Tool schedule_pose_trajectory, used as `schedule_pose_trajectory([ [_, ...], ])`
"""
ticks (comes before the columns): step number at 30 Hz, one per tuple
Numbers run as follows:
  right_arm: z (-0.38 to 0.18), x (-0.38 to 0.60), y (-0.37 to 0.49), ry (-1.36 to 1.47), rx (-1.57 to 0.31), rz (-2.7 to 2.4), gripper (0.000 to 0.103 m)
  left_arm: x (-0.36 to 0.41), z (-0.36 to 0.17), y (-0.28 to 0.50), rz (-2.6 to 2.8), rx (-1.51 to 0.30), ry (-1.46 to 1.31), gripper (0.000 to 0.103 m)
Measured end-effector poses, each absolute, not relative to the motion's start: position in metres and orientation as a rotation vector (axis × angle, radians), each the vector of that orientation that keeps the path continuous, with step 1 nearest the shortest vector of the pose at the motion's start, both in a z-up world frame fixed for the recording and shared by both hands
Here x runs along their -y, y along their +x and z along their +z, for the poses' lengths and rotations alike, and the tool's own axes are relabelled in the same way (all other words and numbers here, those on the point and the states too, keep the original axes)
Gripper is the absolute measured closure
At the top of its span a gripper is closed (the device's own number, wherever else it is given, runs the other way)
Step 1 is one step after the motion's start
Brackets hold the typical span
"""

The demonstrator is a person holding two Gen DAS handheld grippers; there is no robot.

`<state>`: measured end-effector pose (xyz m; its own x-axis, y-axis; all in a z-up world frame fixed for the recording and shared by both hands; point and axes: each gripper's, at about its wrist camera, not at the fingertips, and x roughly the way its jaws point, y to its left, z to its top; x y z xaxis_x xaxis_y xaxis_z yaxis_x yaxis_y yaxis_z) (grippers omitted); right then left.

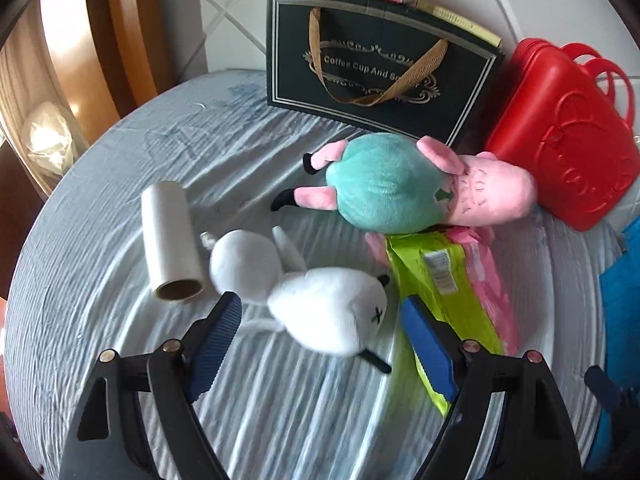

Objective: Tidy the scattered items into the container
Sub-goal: 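Approach the white bunny plush with the left tool and the green-pink wipes bag with the right, then grasp the white bunny plush with the left tool while the right tool grasps the green-pink wipes bag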

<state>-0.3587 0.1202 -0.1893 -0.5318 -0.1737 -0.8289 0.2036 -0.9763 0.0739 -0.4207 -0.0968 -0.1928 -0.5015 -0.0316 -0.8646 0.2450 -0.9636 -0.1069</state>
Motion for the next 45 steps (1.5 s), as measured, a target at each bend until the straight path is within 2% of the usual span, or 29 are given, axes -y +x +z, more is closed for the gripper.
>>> schedule_pose_trajectory([
  [2,-0.203,-0.119,-0.371,1.412,-0.047,-2.563,0.004,0.091,-0.206,-0.435,-2.549,-0.322,1.513,0.021],
  [7,-0.222,-0.117,-0.385,1.433,-0.025,-2.525,0.004,0.078,-0.226,-0.431,-2.554,-0.128,1.52,0.021],
  [11,-0.234,-0.106,-0.388,1.434,-0.031,-2.478,0.004,0.097,-0.243,-0.396,-2.498,-0.193,1.645,0.023],
  [15,-0.245,-0.095,-0.39,1.444,-0.019,-2.439,0.004,0.11,-0.241,-0.371,-2.499,-0.126,1.607,0.023],
  [26,-0.235,-0.103,-0.392,1.411,-0.03,-2.501,0.003,0.087,-0.172,-0.378,-2.648,-0.315,1.453,0.022],
  [29,-0.233,-0.105,-0.393,1.395,-0.032,-2.506,0.002,0.081,-0.182,-0.404,-2.515,-0.278,1.476,0.021],
  [33,-0.239,-0.101,-0.397,1.402,-0.064,-2.495,0.002,0.097,-0.224,-0.416,-2.326,-0.264,1.586,0.021],
  [34,-0.241,-0.099,-0.397,1.398,-0.071,-2.488,0.002,0.098,-0.232,-0.414,-2.312,-0.259,1.604,0.016],
  [36,-0.248,-0.094,-0.401,1.389,-0.089,-2.476,0.0,0.101,-0.243,-0.407,-2.369,-0.252,1.502,0.018],
  [38,-0.254,-0.09,-0.404,1.389,-0.088,-2.465,0.0,0.099,-0.25,-0.407,-2.42,-0.227,1.488,0.028],
  [39,-0.256,-0.089,-0.405,1.385,-0.081,-2.465,0.0,0.097,-0.254,-0.408,-2.449,-0.224,1.485,0.037],
  [45,-0.262,-0.085,-0.411,1.353,-0.075,-2.471,0.0,0.089,-0.275,-0.413,-2.484,-0.166,1.46,0.043],
])
